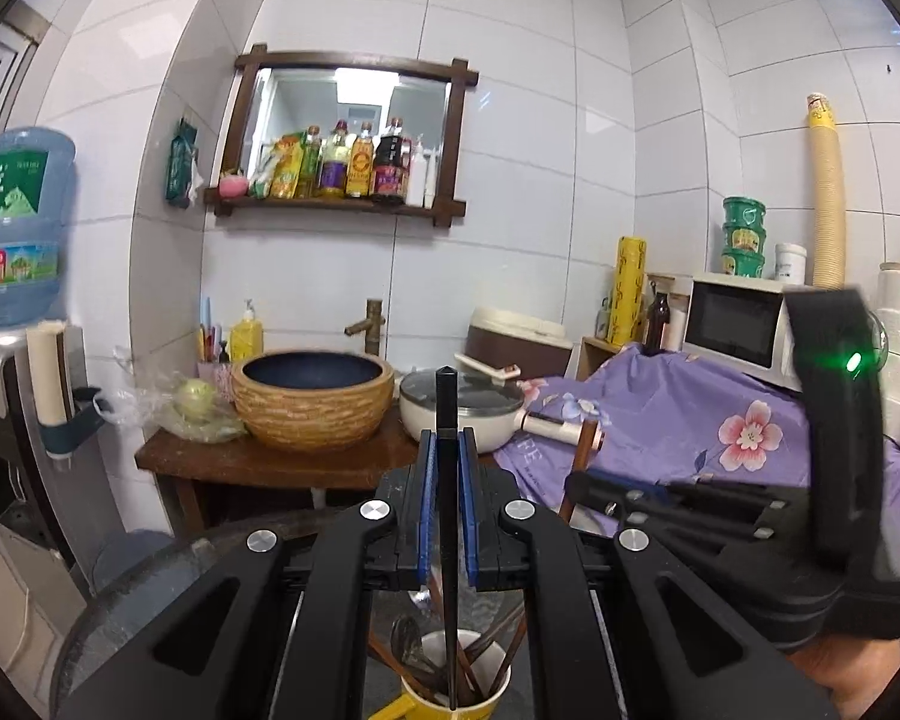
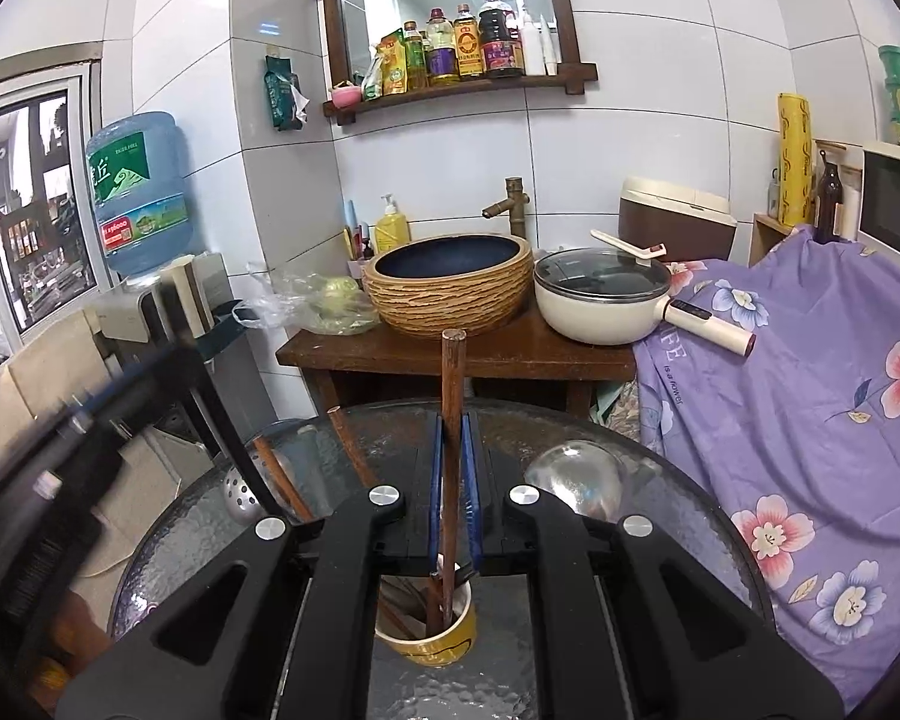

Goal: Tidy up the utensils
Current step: 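Lower both chopsticks into the yellow mug and open both grippers, then withdraw both grippers from the mug toward the remaining chopsticks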

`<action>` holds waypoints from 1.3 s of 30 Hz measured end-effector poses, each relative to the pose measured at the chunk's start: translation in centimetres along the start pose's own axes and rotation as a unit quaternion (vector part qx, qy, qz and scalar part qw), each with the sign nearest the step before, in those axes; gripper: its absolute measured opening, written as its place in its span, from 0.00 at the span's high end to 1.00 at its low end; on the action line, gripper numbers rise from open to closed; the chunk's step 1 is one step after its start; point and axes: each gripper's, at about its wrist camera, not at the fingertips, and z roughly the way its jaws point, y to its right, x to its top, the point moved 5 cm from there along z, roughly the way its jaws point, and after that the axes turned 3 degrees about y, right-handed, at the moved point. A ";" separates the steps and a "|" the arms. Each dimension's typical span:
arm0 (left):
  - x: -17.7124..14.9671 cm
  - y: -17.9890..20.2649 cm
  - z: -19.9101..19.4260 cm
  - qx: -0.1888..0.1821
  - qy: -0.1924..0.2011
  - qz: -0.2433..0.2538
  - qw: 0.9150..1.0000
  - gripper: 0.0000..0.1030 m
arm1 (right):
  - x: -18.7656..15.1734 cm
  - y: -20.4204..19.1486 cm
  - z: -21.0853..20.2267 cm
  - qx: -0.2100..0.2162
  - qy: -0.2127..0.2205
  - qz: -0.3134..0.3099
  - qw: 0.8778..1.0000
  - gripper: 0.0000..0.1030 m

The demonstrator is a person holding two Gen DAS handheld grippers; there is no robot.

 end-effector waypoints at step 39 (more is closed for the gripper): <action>-13.7 -6.6 -4.7 0.071 -0.179 -0.018 0.981 0.33 | -12.7 -1.0 -2.7 -0.009 -0.043 -0.029 0.999 0.43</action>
